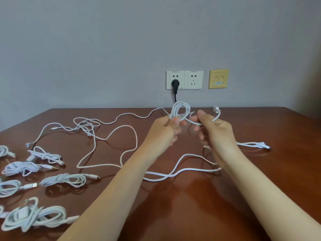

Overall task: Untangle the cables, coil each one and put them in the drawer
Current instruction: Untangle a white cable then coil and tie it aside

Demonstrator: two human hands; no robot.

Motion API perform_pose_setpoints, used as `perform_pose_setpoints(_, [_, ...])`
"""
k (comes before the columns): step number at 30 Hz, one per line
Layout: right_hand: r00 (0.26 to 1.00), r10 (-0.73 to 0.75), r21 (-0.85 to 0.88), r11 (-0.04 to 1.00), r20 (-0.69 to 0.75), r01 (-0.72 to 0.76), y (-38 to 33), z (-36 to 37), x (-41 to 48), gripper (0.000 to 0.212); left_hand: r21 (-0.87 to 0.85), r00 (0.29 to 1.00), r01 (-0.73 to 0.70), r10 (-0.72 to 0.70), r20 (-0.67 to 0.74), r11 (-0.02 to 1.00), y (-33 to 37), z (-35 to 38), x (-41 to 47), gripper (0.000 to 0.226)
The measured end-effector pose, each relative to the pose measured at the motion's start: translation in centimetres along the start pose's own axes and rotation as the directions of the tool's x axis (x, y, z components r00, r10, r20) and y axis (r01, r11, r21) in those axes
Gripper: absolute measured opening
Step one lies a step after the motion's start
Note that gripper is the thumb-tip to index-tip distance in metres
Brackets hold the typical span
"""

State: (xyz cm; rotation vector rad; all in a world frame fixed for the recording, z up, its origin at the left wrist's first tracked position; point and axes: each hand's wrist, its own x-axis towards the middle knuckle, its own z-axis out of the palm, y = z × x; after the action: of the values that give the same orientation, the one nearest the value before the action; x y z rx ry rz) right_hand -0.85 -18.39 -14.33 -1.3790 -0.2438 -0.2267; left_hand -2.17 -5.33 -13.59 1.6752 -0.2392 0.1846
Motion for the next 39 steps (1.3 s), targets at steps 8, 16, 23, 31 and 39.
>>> perform_pose_setpoints(8, [0.917,-0.305,-0.392,0.834,0.258,0.388,1.4,0.9,-1.3,0.031,0.166,0.974,0.042,-0.003,-0.228,0.985,-1.4,-0.8,1.1,0.017])
perform_pose_setpoints(16, [0.748,-0.467,-0.539,0.518,0.472,0.664,1.0,0.2,-1.4,0.037,0.441,0.997,0.030,0.006,-0.080,0.897,-0.8,-1.2,0.0,0.006])
perform_pose_setpoints(23, [0.814,-0.392,-0.548,0.603,0.429,0.579,0.1,-0.8,-0.6,0.020,0.613,0.948,-0.119,-0.095,0.305,0.781,-1.3,0.1,-0.7,0.047])
perform_pose_setpoints(31, [0.904,-0.113,-0.356,0.893,0.413,0.275,-1.5,-1.2,-0.9,0.015,0.612,0.870,-0.159,-0.183,0.458,0.775,-1.5,0.9,-1.1,0.032])
perform_pose_setpoints(39, [0.985,0.024,-0.329,0.944,0.172,0.034,-1.8,-2.1,-0.1,0.005,0.345,0.824,-0.146,-0.080,0.561,0.927,-1.4,1.8,-1.8,0.013])
